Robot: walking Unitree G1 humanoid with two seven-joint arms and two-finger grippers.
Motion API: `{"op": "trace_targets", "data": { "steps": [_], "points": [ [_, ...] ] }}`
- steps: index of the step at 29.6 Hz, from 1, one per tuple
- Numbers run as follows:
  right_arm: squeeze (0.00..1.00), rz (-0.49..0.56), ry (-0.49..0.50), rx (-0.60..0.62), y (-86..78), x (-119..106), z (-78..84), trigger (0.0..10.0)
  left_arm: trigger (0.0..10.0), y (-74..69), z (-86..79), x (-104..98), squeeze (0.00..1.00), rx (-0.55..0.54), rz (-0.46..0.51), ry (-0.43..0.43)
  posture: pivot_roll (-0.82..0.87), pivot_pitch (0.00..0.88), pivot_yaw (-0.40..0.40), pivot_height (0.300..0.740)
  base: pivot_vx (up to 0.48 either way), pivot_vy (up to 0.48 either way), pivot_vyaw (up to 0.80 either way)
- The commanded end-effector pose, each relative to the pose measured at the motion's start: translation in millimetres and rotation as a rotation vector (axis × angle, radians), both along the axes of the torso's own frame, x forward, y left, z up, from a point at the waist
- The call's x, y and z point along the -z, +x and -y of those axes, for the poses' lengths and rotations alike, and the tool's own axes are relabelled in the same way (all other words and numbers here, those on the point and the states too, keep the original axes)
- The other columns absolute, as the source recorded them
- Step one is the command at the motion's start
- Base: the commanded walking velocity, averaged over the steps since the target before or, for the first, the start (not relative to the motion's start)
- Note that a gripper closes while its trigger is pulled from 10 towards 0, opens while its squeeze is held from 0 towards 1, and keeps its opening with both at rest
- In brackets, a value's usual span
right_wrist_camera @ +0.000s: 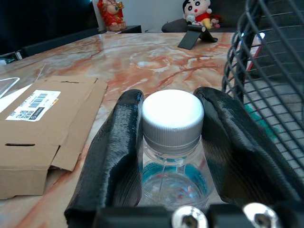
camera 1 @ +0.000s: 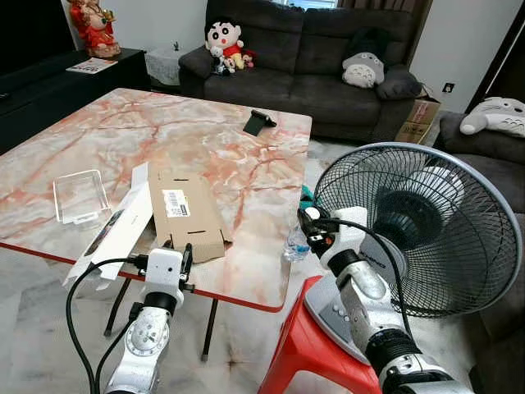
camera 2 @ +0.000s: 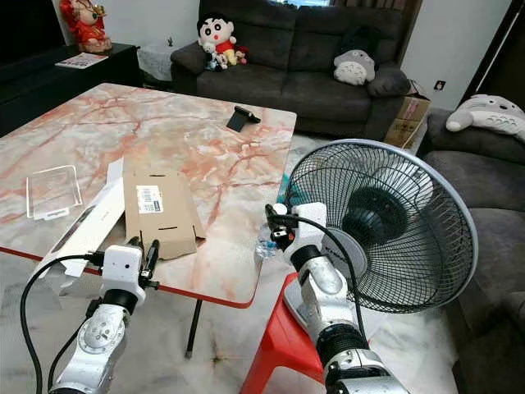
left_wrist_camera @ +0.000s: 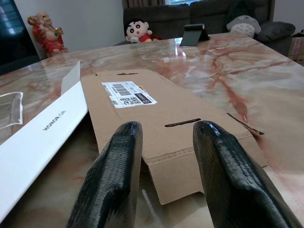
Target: Picking trash to rubbish bin
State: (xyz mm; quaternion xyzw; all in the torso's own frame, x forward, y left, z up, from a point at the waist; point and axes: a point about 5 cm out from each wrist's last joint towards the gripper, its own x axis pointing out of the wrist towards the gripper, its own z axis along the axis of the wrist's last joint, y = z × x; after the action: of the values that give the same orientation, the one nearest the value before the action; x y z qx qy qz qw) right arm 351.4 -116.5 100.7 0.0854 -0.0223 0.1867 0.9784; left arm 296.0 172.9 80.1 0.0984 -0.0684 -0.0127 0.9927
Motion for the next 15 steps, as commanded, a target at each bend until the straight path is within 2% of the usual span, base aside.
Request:
{"op": "trace_targets", "data": {
  "steps": [1,15],
  "points": [
    [0.00,0.025,0.017,0.011,0.9,-4,0.4,10.0,10.0,2.1,3.8,-1,0.00,0.021,0.004,0.006,0.06,0.000,-0.076,0.740,-0.311,0.000,0.00],
    [0.00,0.075,0.029,-0.024,2.2,-15,-10.1,10.0,10.0,2.0,4.8,-2,0.00,0.023,0.014,-0.004,0.06,0.000,-0.078,0.740,-0.315,0.000,0.00]
  ]
}}
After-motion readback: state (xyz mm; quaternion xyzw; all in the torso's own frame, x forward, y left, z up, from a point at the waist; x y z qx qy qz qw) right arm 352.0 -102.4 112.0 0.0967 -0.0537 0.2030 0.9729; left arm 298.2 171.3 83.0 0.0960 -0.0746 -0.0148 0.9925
